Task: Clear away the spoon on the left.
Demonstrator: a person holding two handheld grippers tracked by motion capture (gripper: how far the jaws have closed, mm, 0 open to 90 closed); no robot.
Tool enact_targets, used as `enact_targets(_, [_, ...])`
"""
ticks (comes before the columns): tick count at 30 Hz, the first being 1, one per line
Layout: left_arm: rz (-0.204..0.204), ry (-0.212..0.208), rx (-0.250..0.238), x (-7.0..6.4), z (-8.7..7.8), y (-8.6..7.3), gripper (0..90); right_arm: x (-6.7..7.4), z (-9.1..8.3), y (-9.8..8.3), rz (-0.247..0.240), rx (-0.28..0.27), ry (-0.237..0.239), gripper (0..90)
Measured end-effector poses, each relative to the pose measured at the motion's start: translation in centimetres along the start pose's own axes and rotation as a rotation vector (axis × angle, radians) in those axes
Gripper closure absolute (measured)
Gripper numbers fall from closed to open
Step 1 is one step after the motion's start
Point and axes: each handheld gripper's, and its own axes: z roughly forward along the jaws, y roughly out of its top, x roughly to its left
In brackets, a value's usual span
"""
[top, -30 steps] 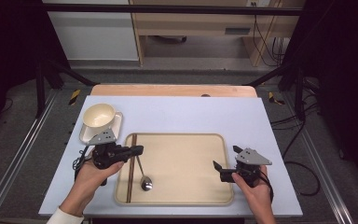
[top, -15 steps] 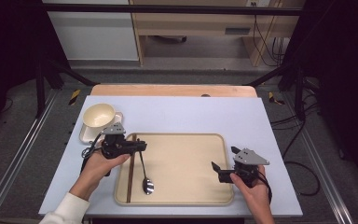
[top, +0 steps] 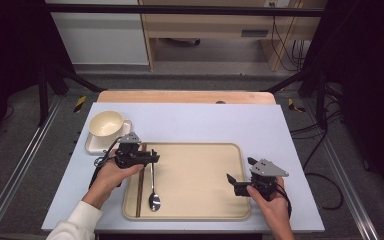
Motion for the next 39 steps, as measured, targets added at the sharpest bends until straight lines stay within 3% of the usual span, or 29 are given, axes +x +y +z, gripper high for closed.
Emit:
enact_targets(7, [0.012, 0.089, 0.002, 0.5, 0.6, -0.6, 57.4, 0.0, 0.0, 0.0, 0.001, 0.002, 0.003, 7.3])
enact_targets(9, [0.014, 0.11, -0.015, 0.6, 0.5, -0.7, 50.8, 0.0, 0.0, 0.0, 0.001, 0.001, 0.002, 7.3])
enact_targets(22, [0.043, 0.196, -0.1, 0.1, -0.7, -0.9, 30.8, -0.1, 0.0, 0.0, -0.001, -0.003, -0.004, 6.9])
enact_targets(27, [0.06, 0.232, -0.136, -0.2, -1.6, -1.1, 25.0, -0.1, -0.1, 0.0, -0.003, -0.004, -0.005, 6.9])
enact_targets(32, [0.102, 0.288, -0.16, -0.3, -2.9, -1.1, 21.0, -0.1, -0.1, 0.0, 0.001, -0.008, -0.01, 6.8])
enact_targets(36, [0.102, 0.324, -0.187, -0.1, -4.4, -1.1, 18.7, -0.1, -0.1, 0.0, -0.001, -0.007, -0.014, 6.4])
enact_targets(39, [0.098, 0.375, -0.218, 0.1, -5.6, -1.2, 17.4, -0.1, -0.1, 0.0, -0.004, -0.01, -0.015, 6.0])
